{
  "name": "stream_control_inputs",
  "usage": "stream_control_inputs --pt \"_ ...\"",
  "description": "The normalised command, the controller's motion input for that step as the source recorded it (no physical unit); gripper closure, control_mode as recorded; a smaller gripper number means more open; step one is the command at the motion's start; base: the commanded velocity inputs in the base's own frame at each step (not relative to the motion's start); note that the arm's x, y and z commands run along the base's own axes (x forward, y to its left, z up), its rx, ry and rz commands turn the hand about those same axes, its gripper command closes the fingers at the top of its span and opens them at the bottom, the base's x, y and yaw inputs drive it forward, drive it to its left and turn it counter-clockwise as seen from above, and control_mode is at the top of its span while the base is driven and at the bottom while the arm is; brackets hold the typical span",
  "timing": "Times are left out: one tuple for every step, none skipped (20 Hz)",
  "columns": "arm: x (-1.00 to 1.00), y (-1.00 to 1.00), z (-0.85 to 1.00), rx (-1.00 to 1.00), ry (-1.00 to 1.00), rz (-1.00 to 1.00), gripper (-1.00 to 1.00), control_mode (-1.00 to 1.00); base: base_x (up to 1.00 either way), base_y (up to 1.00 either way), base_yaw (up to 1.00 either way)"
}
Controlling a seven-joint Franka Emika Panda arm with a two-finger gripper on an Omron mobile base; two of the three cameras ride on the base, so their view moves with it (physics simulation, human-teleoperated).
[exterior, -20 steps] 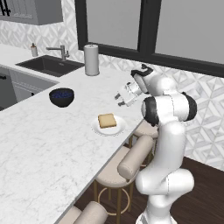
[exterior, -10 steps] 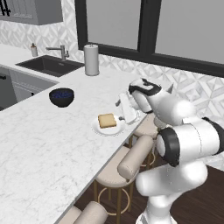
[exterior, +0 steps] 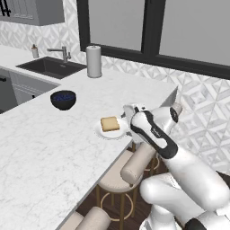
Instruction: Start the toaster. Once the lever pops up, take the bread to the plate on the dining counter.
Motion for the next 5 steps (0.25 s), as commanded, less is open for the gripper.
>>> stream_control_inputs --pt "-1.0 0.16 0.06 -0.31 -0.39 0.0 -1.0 -1.0 0.0 0.0 0.0" --pt "-1.0 0.14 0.05 -0.31 -0.38 0.0 -1.0 -1.0 0.0 0.0 0.0" --pt "-1.0 0.14 0.02 -0.31 -0.37 0.0 -1.0 -1.0 0.0 0.0 0.0" --pt "-1.0 0.14 0.01 -0.3 -0.37 0.0 -1.0 -1.0 0.0 0.0 0.0" --pt "-1.0 0.16 0.0 -0.31 -0.34 0.0 -1.0 -1.0 0.0 0.0 0.0"
